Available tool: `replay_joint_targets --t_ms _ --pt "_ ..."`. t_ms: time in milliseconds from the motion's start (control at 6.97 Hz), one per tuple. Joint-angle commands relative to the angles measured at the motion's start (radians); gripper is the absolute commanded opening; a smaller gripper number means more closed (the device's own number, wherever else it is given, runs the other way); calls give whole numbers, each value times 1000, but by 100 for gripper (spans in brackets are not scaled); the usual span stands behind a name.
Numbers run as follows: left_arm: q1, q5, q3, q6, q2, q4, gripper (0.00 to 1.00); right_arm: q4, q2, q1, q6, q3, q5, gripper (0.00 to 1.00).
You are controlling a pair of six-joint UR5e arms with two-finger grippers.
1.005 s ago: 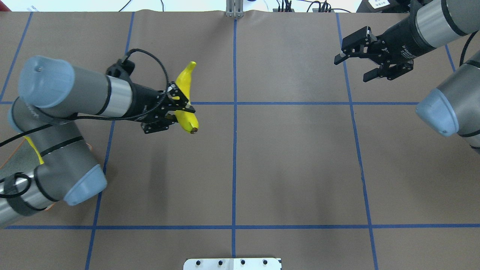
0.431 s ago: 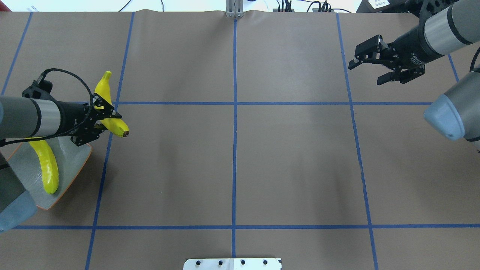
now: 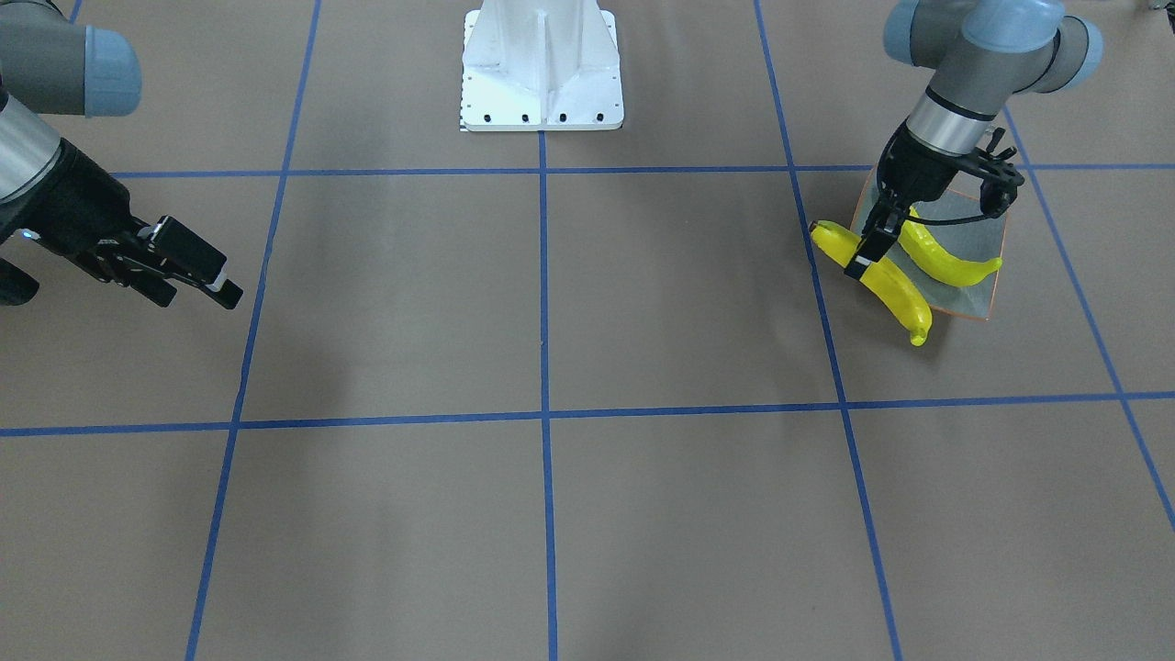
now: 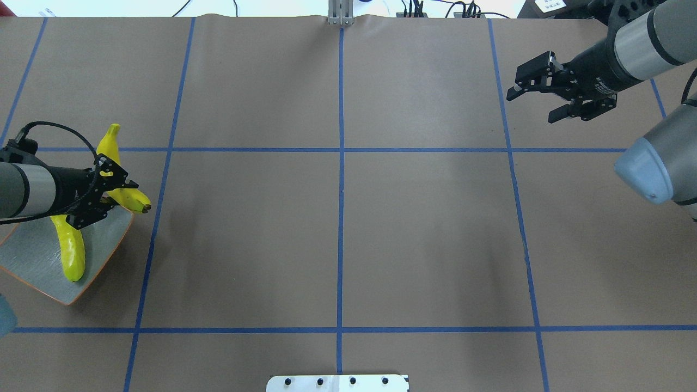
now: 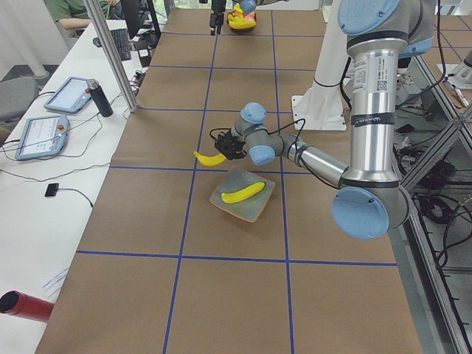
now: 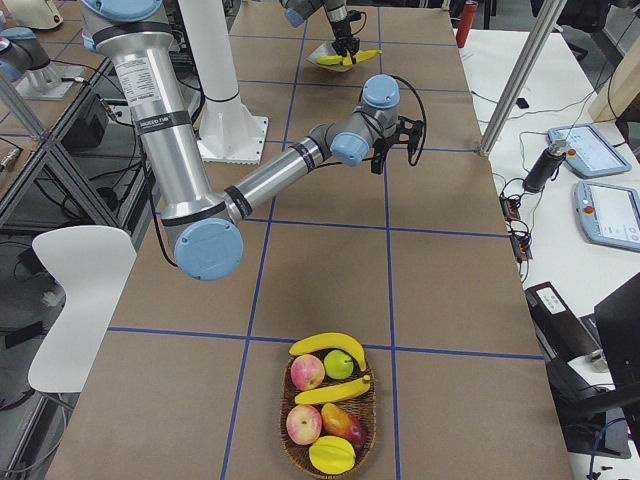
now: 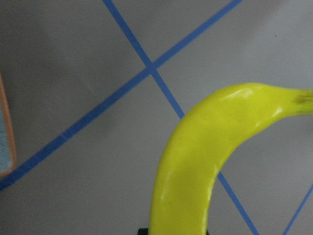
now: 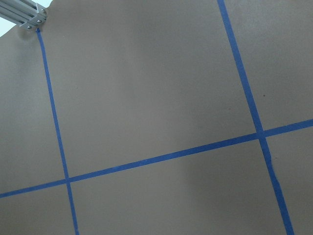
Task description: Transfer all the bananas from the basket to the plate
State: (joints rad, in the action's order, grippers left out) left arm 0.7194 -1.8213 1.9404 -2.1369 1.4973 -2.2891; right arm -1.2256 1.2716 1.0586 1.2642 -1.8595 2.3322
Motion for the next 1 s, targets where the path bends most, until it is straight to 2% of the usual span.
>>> replay_joint_targets --t_ms 0,144,718,861 --pt "0 -13 3 102 -99 -102 0 0 2 0 0 0 -4 100" --pt "0 -50 -4 121 -132 -168 0 0 6 0 0 2 -13 100" --pt "0 -58 -38 123 -126 -174 0 2 3 -2 -6 9 -13 100" --pt "0 -62 -40 123 -130 -181 7 2 3 0 -6 9 -13 100"
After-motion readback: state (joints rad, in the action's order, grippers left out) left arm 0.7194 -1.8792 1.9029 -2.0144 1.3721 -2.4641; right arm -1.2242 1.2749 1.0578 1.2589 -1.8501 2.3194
